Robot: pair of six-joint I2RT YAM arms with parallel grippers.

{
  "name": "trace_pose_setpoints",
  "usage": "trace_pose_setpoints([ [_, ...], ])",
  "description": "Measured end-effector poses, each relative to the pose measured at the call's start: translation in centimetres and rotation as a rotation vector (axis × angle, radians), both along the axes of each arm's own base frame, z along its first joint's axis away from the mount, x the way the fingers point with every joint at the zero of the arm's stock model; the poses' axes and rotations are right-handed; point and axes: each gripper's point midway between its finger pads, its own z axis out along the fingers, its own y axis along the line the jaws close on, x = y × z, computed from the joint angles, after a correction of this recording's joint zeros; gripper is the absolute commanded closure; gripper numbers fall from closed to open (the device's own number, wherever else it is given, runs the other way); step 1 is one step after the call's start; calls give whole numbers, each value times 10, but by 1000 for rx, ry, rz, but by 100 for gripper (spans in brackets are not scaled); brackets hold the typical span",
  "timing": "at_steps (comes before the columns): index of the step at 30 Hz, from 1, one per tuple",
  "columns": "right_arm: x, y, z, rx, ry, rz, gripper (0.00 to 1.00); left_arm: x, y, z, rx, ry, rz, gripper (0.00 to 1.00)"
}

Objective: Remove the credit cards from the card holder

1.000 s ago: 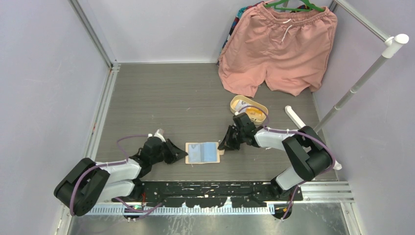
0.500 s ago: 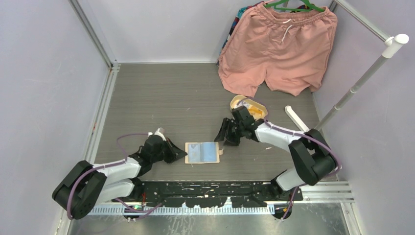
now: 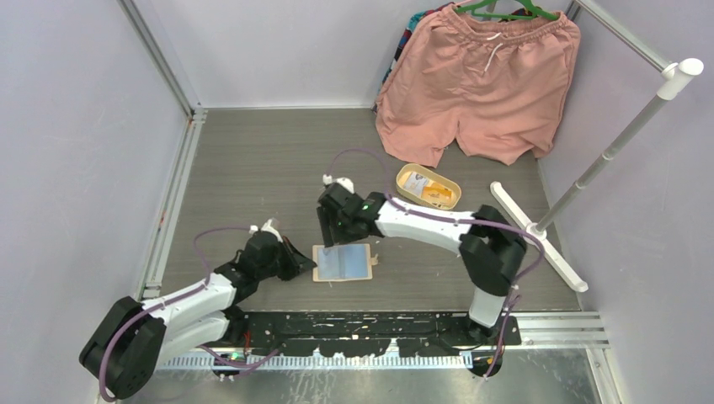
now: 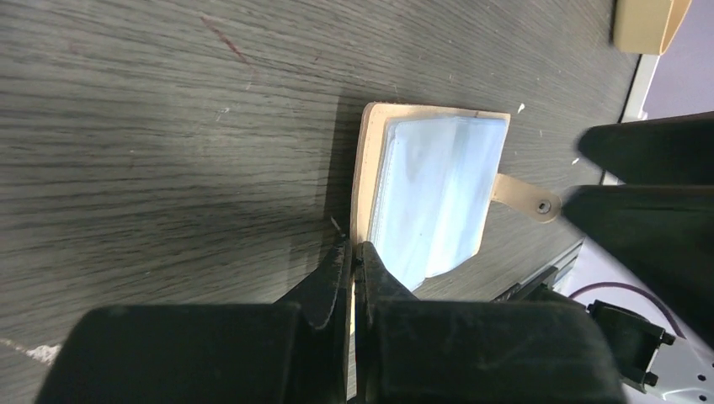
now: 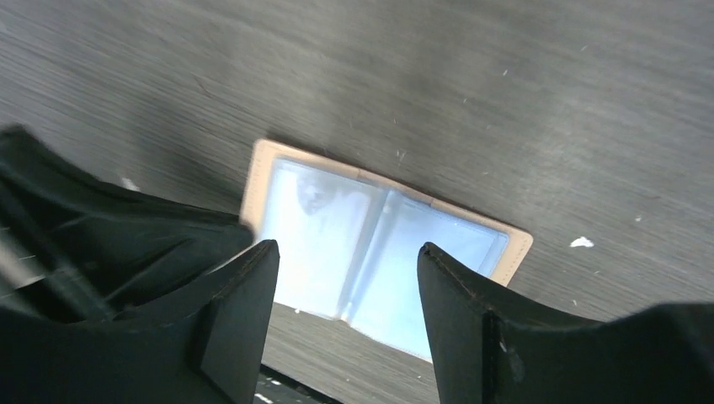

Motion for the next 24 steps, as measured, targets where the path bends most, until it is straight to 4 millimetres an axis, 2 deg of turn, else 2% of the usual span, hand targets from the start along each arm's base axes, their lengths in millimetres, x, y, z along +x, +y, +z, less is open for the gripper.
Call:
trace_pose_setpoints([
  [3,-14,4,-30,-101,33,37,25,-1,2,-1,10,1,1,100],
  [6,-21,6,-46,-162,47,64,20,-2,3,0,13,-2,3,100],
  [9,-24,11,-50,-182,41,82,18,-2,4,1,13,-7,5,100],
  [16,-23,23,-43,-167,18,96,15,-3,5,2,14,-7,6,100],
  [24,-24,27,-66,-213,38,110,14,-3,5,2,17,-6,8,100],
])
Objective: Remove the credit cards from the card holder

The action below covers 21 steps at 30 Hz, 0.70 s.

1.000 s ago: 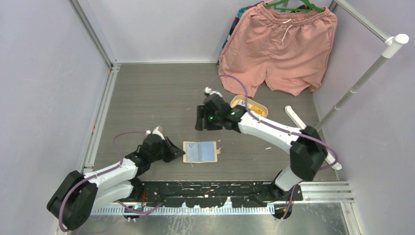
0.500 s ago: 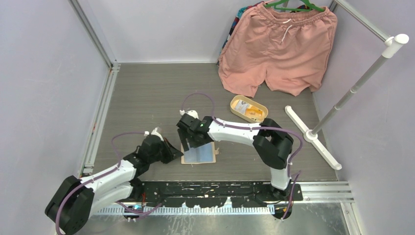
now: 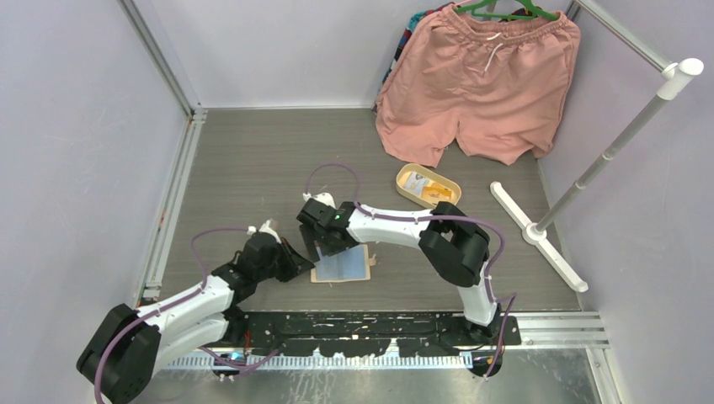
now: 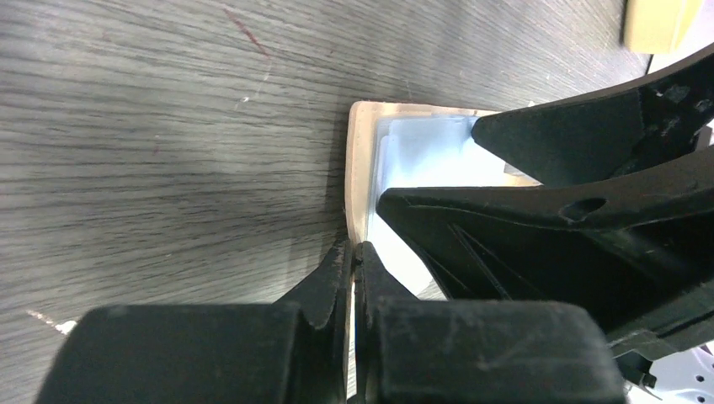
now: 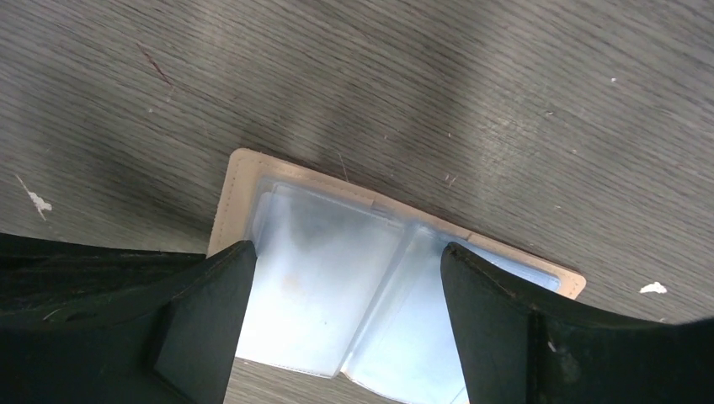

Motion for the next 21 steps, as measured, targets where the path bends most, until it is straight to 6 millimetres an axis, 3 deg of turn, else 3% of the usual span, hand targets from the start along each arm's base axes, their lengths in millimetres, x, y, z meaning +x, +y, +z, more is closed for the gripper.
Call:
trace_pose_setpoints([
  [12,3,-2,-3,-19,-14,0,14,-1,4,-3,17,7,11,100],
  [21,-2,-25,-6,-66,-30,-2,14,-1,10,-4,38,4,34,100],
])
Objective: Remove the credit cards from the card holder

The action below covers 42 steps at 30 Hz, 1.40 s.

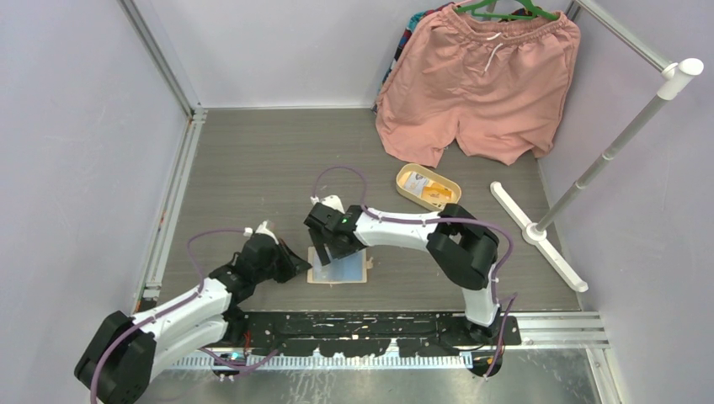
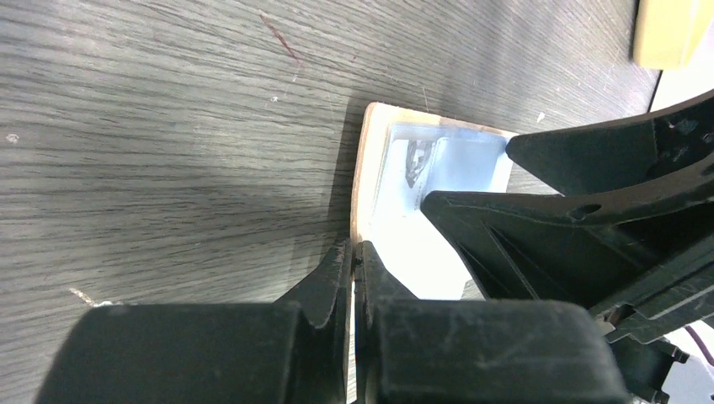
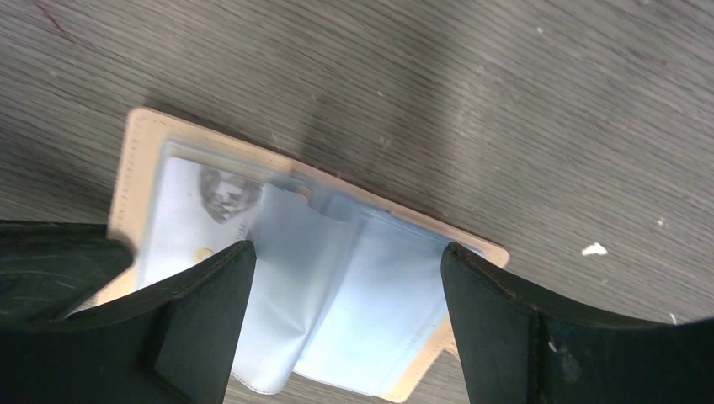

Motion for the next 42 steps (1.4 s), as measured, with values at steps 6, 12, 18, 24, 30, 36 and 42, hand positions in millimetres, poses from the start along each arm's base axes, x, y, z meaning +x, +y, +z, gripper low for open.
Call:
trace_pose_setpoints([
  [6,-6,-23,-2,-56,-5,0,13,0,3,2,5,-8,10,100],
  [12,-6,-40,4,-99,-39,-8,12,0,3,3,4,-10,10,100],
  [18,-10,-74,13,-174,-58,-23,11,-1,6,1,18,-6,21,100],
  [24,-5,-104,32,-213,-97,-63,11,-3,12,0,50,-1,19,100],
  [30,-1,-85,78,6,-149,-71,12,5,11,18,71,-43,10,100],
  [36,-3,-20,106,481,-28,-83,15,4,13,11,99,-21,1,100],
  [42,-6,22,79,657,147,-106,18,-1,16,-5,145,36,-8,100],
])
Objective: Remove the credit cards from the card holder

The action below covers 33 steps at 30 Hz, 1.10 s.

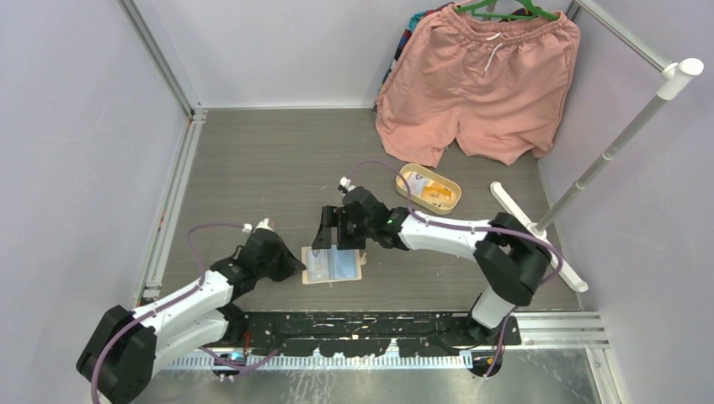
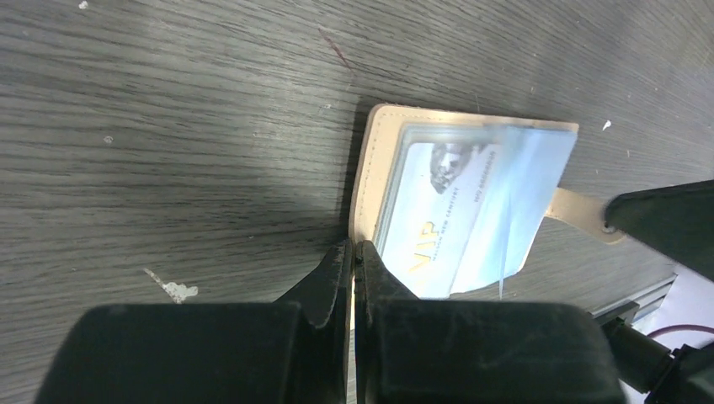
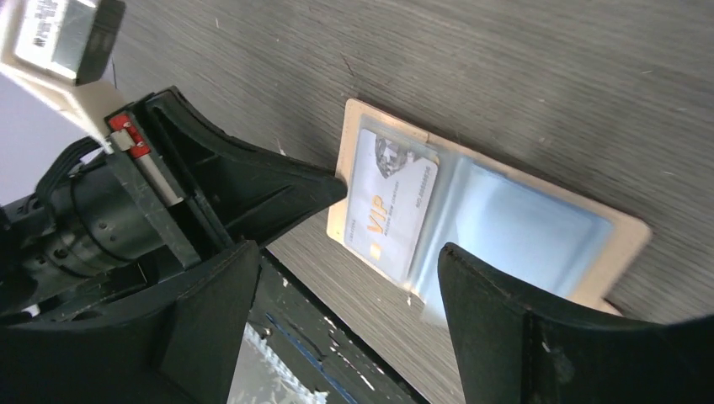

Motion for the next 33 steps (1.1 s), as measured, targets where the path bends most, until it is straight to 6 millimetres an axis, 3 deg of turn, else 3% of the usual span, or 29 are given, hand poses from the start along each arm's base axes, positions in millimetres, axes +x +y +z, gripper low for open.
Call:
trace_pose_setpoints([
  [4,-5,17,-26,39,83,13,19,2,-1,-2,5,3,-2,100],
  [10,-14,20,-56,35,159,11,19,4,0,-3,16,-9,-3,100],
  [33,-19,34,-55,127,165,-7,20,9,1,-6,31,-22,5,100],
])
